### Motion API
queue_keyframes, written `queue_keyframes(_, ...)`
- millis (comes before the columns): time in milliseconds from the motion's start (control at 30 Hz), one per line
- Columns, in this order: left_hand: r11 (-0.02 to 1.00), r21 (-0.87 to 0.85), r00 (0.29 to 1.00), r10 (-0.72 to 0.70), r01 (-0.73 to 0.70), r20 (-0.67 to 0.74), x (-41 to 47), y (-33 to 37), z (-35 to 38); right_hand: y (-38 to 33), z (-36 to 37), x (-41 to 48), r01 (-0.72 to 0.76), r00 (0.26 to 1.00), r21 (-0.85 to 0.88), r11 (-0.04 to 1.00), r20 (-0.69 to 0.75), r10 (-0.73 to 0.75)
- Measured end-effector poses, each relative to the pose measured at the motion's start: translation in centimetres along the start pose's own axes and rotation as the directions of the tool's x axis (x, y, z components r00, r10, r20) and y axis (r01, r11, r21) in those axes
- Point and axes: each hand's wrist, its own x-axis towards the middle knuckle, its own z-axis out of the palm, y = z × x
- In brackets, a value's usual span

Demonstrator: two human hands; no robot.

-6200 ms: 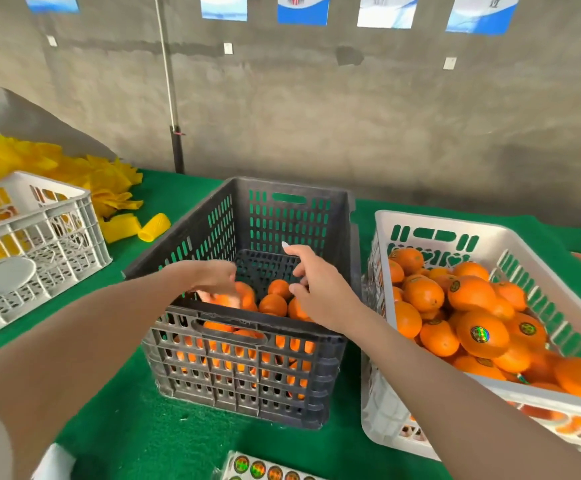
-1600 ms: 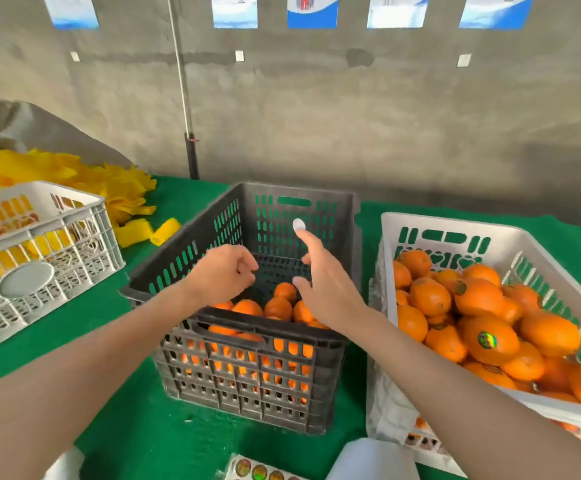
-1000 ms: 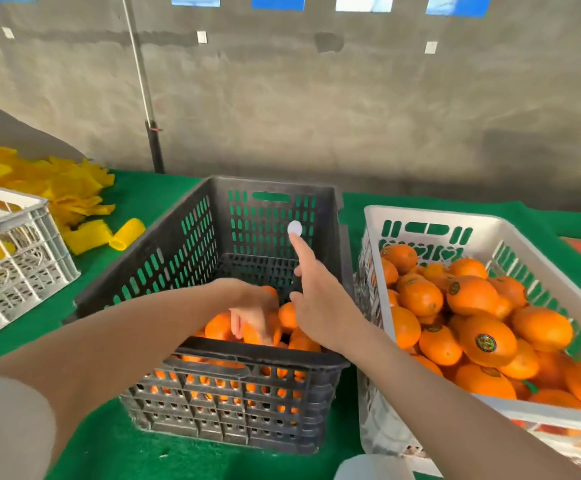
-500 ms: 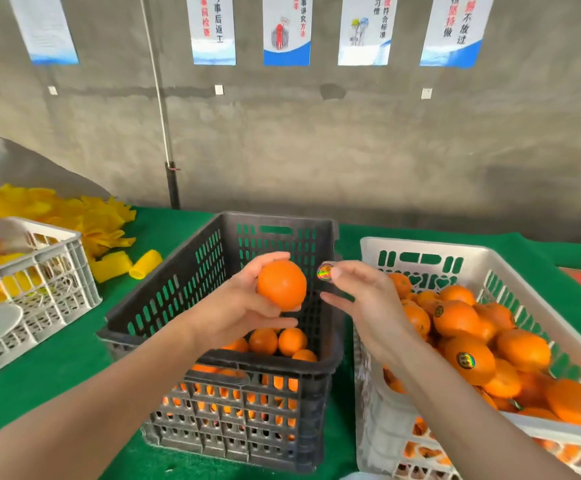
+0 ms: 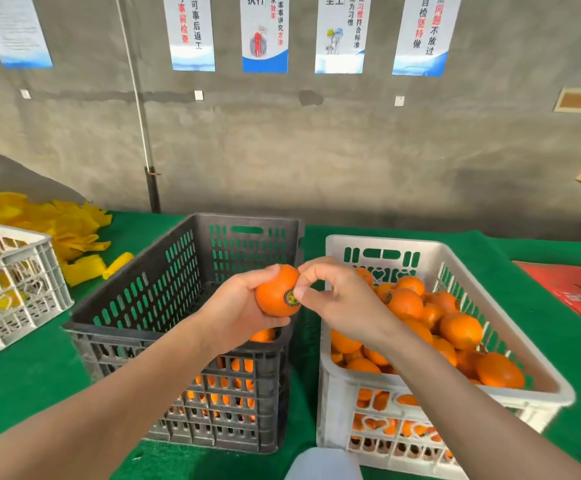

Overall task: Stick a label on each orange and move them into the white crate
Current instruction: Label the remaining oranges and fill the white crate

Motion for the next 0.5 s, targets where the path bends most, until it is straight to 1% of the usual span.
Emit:
queue_keyframes(100,1.0,0.012,1.0,-0.003,0.003,-0.008,-0.3,-0.1,0.9,0.3,-0.3,-0.4,0.025,1.0,-0.067,0.997,-0.006,-0.026)
queue_keyframes(267,1.0,0.0,1.0,-0.014,0.014,-0.001,-0.6,-0.5,2.1,0.9,-0.6,-1.1,0.089,0.993,-0.214,0.973,-0.057,-0.104)
queue_keyframes(367,1.0,0.011,1.0,-0.004,0.004,-0.007,-0.6,-0.9,2.7,1.5,-0.4,-1.7,0.14,0.98,-0.244,0.96,-0.107,-0.17)
queue_keyframes(433,1.0,0.016,1.0,-0.004,0.004,-0.018,-0.5,-1.2,2.9,2.0,-0.3,-2.1,0.138,0.974,-0.193,0.972,-0.153,-0.168)
queue_keyframes(500,0.999,0.038,0.998,-0.026,0.028,-0.054,-0.3,-1.7,3.0,2.7,-0.3,-2.5,0.076,0.983,-0.047,0.996,-0.165,-0.083)
